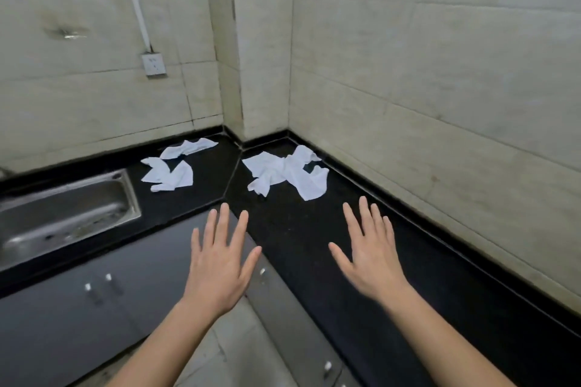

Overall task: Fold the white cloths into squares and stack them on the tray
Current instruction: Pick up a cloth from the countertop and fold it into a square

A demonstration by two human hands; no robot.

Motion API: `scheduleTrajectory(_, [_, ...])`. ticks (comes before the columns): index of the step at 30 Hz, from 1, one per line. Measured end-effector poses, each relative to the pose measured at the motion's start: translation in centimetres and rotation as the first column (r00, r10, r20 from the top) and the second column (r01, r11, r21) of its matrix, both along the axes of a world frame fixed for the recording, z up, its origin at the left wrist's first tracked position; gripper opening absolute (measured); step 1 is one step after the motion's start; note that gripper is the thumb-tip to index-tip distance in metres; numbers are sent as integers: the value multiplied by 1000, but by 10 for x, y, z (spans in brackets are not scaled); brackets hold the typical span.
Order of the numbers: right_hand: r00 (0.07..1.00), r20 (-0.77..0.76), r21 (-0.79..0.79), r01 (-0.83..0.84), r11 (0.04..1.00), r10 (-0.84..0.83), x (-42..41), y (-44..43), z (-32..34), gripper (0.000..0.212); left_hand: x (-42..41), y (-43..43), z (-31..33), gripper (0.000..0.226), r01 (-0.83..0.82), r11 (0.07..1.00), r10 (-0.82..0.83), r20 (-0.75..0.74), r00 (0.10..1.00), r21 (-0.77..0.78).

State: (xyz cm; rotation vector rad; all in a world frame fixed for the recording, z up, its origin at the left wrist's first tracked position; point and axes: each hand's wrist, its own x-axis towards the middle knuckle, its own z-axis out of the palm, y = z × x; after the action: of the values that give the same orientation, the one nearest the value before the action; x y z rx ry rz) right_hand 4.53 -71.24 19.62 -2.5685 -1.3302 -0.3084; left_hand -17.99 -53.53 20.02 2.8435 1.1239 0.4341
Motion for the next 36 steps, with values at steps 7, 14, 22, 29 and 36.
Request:
scheduleTrajectory(7, [993,-31,-57,-113,992,111,-17,114,-27,81,-24,84,-32,74,-89,995,86,-66,994,-46])
scheduleTrajectory(14, [977,-79,-80,-205,975,199,3,254,-65,81,-18,186,-81,77,-174,979,159,-134,978,-109])
scheduleTrajectory(22, [943,-224,-100,-275,956,248,55,432,-85,76,22,351,-72,91,-258,960,231,-214,949,-110])
scheduleTrajectory(29, [897,-340,-120,-339,933,282,71,559,-94,76,41,460,-80,72,-359,916,306,-266,914,-180])
scheduleTrajectory(36, [789,-572,-136,-360,923,223,56,644,-120,77,62,554,-110,73,-315,912,241,-279,930,-262])
